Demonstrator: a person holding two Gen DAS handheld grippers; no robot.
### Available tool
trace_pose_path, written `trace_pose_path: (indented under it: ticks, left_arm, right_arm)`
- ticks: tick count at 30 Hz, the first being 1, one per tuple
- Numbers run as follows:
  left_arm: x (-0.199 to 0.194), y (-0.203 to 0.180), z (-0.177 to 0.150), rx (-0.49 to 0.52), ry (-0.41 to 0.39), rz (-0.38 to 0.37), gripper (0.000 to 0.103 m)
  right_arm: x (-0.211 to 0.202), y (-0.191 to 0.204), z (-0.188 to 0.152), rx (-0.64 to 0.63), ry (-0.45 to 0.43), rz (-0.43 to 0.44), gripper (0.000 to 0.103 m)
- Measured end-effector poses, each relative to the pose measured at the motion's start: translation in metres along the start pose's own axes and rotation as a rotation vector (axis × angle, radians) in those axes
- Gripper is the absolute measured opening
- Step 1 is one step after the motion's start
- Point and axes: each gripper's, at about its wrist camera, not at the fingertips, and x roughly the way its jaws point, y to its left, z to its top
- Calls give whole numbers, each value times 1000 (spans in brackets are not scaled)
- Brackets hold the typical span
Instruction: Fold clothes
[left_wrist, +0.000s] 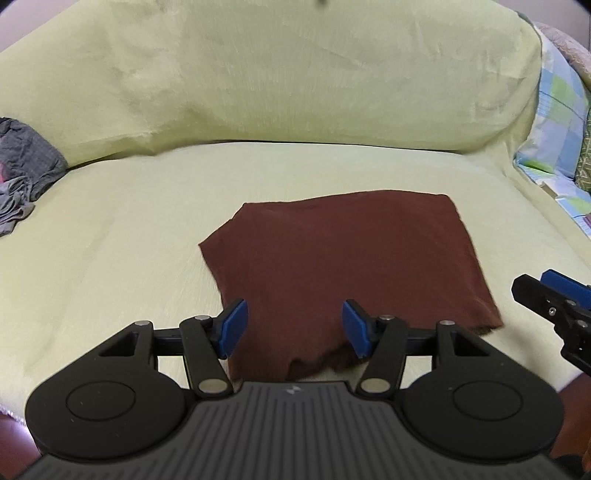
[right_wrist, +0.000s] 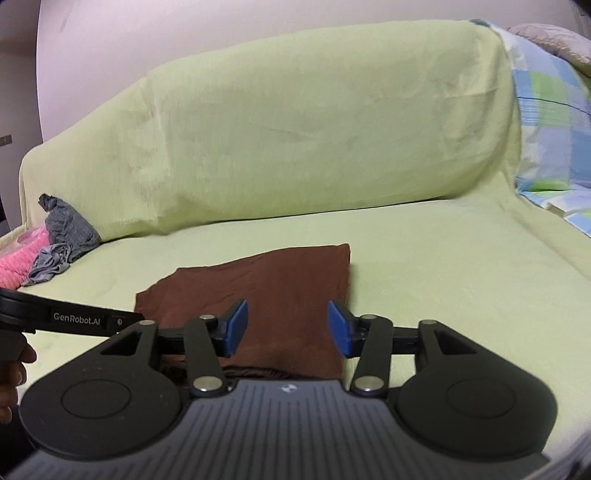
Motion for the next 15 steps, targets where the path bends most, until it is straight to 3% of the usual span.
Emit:
trace_pose_path:
  ticks: [7,15]
  left_arm:
    - [-34,2,-24,-13,10,-2,65]
    - [-77,-9,-51,76,-11,22,80]
  right_arm:
    - [-51,16,-12,36,-9,-50,59]
    - [-92,35,-26,82,16,-93,91]
